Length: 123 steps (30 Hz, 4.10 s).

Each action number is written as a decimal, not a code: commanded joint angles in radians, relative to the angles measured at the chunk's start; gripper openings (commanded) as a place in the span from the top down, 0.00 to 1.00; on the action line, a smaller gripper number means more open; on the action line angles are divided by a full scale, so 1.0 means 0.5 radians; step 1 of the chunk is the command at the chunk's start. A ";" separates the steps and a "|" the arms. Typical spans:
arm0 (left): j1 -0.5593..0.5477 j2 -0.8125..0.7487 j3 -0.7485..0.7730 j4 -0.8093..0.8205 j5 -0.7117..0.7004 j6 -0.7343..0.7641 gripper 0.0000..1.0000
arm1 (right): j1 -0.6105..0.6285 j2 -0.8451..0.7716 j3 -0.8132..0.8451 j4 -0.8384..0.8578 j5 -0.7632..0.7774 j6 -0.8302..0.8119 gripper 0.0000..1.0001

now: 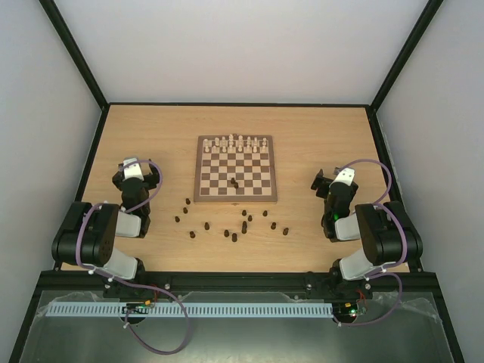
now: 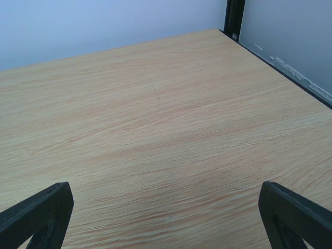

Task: Set up the chess pieces on the board
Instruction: Adjust the chess piece on the chessboard.

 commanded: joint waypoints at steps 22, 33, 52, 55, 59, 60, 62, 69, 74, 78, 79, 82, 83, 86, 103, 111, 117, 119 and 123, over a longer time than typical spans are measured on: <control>-0.001 0.026 0.011 0.101 -0.016 -0.002 0.00 | -0.006 -0.021 0.026 0.039 0.060 0.028 0.01; -0.042 -0.441 0.572 -1.181 -0.013 -0.322 0.00 | 0.011 -0.590 0.311 -0.961 -0.141 0.144 0.01; -0.397 -1.448 1.076 -2.560 0.831 -0.849 0.01 | 0.017 -1.365 1.166 -2.718 -1.123 0.834 0.01; -0.397 -1.508 1.090 -2.671 0.816 -0.974 0.00 | 0.017 -1.327 1.332 -3.039 -1.106 0.819 0.01; -0.397 -1.576 1.068 -2.705 0.923 -0.961 0.00 | 0.017 -1.467 1.244 -3.083 -0.950 0.773 0.01; -0.397 -1.583 1.047 -2.672 0.962 -0.944 0.00 | 0.017 -1.533 1.202 -3.066 -0.889 0.794 0.01; -0.395 -1.573 1.027 -2.660 0.974 -0.949 0.00 | 0.017 -1.634 1.139 -3.063 -0.791 0.815 0.01; -0.396 -1.550 0.805 -2.454 0.975 -1.143 0.00 | 0.018 -1.581 1.161 -3.122 -1.020 0.806 0.01; -0.407 -1.420 0.736 -2.303 1.189 -1.146 0.00 | 0.017 -1.501 1.065 -2.964 -1.226 0.987 0.02; -0.409 -1.445 0.683 -2.199 1.363 -1.201 0.00 | 0.018 -1.415 1.189 -3.010 -1.243 1.033 0.01; -0.410 -1.449 0.667 -2.181 1.373 -1.235 0.01 | 0.017 -1.404 1.216 -3.032 -1.225 1.040 0.01; -0.447 -1.391 0.652 -2.150 1.356 -1.212 0.01 | 0.017 -1.422 1.198 -3.041 -1.218 1.101 0.01; -0.467 -1.361 0.668 -2.178 1.316 -1.189 0.01 | 0.017 -1.439 1.161 -3.012 -1.263 1.120 0.01; -0.533 -1.294 0.693 -2.275 1.119 -1.163 0.00 | 0.026 -1.483 1.059 -2.933 -1.403 1.157 0.02; -0.740 -1.329 0.740 -2.413 0.790 -0.925 0.00 | 0.290 -1.191 0.918 -2.617 -1.385 1.076 0.02; -0.740 -1.370 0.737 -2.406 0.976 -0.840 0.00 | 0.505 -0.955 1.200 -2.887 -1.347 0.948 0.01; -0.740 -1.329 0.827 -2.505 0.866 -0.818 0.00 | 0.528 -0.902 1.241 -2.919 -1.366 0.840 0.01; -0.740 -1.310 0.846 -2.511 0.854 -0.836 0.01 | 0.528 -0.873 1.251 -2.940 -1.364 0.804 0.01; -0.740 -1.268 0.867 -2.548 0.827 -0.925 0.00 | 0.528 -0.861 1.296 -3.034 -1.170 0.758 0.01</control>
